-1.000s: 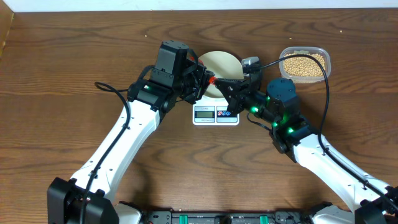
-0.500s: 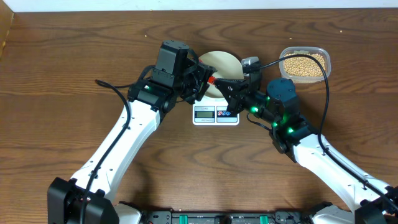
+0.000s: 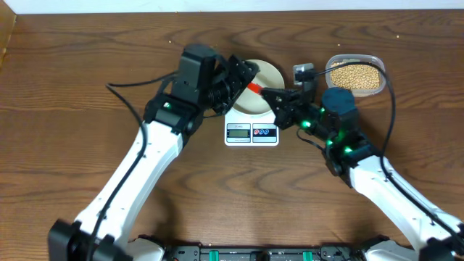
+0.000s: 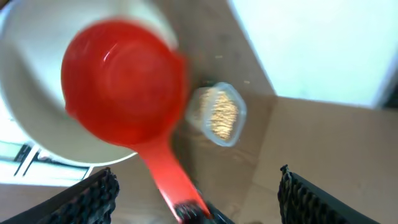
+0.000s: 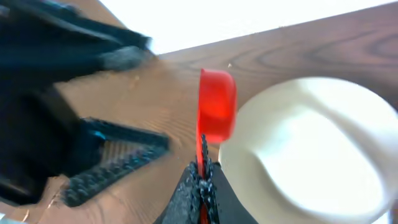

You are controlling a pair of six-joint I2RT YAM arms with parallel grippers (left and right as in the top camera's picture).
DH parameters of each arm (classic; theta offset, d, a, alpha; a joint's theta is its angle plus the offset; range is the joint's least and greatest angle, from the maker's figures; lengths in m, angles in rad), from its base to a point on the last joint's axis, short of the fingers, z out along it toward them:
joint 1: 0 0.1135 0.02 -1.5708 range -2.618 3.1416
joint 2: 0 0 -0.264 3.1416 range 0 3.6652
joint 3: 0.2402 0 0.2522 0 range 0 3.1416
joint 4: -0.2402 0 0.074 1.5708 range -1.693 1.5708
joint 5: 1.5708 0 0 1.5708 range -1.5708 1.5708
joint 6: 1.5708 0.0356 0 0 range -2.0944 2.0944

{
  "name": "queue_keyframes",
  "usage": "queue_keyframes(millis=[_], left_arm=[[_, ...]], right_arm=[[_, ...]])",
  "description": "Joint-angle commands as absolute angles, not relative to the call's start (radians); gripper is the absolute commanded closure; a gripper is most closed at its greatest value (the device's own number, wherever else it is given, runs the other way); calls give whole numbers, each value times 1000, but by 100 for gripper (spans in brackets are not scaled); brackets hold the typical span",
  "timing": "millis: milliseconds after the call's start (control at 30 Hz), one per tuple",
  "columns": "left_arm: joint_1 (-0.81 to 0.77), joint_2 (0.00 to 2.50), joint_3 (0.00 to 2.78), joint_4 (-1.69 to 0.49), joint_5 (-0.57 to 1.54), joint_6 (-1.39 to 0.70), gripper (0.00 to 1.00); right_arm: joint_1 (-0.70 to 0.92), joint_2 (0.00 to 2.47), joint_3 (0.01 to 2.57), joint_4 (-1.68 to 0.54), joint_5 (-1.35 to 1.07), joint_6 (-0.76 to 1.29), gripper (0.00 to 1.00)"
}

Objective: Scoop item into bowl and weigh 50g on scale
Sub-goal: 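Release the left gripper and carry the scoop right to the chickpea tub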

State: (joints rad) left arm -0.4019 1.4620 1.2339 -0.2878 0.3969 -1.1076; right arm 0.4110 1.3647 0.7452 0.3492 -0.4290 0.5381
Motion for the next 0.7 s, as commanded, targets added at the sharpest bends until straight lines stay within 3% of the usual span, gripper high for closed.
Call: queue_keyframes(millis=[0, 200, 467, 600, 667], left_arm=[[-403, 1362, 1253, -279, 368, -918, 15], [-403, 1239, 1253, -329, 344, -608, 16], [-406, 1227, 1253, -570, 203, -422, 16], [-433, 1251, 1253, -627, 150, -396, 42], [-461, 1265, 1253, -644, 93, -397, 63]], right_arm=[[375, 1275, 765, 308, -432, 506, 99], [307, 1111, 765, 122, -421, 431, 99], [228, 931, 799, -140, -385, 330, 99], [207, 916, 876, -299, -290, 264, 99], [200, 923, 933, -373, -249, 227, 99]])
